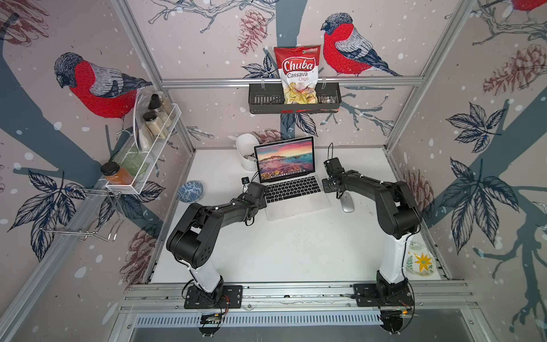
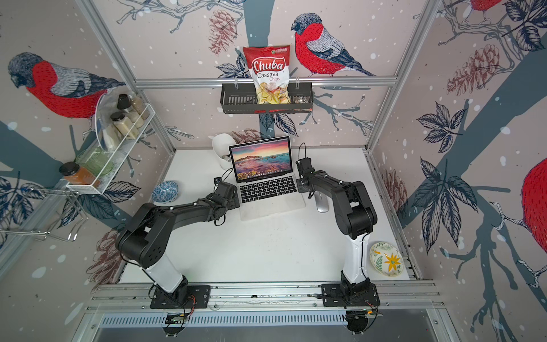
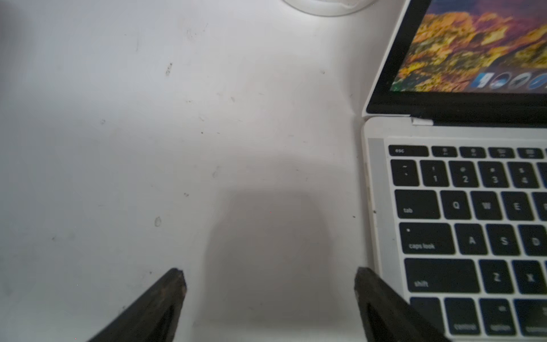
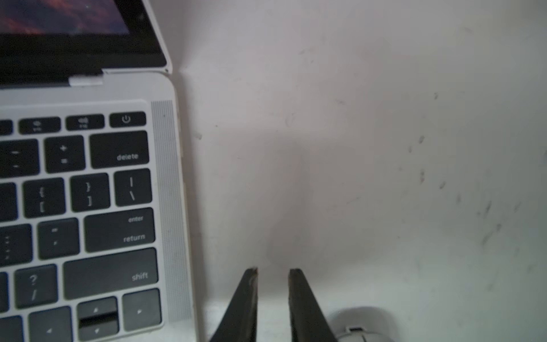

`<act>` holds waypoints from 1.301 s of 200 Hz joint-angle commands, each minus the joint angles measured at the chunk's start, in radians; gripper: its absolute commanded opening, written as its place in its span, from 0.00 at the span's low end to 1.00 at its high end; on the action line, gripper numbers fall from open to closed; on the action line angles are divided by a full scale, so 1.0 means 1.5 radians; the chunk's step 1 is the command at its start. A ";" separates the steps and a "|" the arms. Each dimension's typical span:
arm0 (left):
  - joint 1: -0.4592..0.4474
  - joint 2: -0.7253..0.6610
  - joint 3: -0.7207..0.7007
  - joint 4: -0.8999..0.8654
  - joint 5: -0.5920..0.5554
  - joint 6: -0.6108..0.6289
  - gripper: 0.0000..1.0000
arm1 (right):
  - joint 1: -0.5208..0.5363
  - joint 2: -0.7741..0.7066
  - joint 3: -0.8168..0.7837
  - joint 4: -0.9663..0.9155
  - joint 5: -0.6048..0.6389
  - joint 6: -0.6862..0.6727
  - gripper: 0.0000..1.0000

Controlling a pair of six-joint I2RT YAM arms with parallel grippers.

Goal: Remove the wireless mouse receiver from the laptop
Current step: Adjust the laptop at the center of the board.

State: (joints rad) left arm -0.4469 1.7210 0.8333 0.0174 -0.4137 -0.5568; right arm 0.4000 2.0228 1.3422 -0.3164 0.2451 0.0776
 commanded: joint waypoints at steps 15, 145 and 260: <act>0.003 0.020 0.006 0.027 0.007 0.006 0.93 | 0.001 0.010 0.003 -0.007 0.022 -0.005 0.23; 0.003 0.063 0.008 0.049 0.062 0.019 0.90 | 0.097 -0.026 -0.110 -0.002 0.023 0.024 0.20; -0.034 0.113 0.011 0.081 0.120 0.040 0.89 | 0.164 -0.059 -0.176 0.015 0.002 0.075 0.20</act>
State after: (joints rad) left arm -0.4603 1.8519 0.8417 0.2092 -0.4469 -0.5236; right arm 0.6128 1.9213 1.0954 -0.2329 0.4873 0.1547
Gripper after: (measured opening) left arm 0.884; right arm 0.194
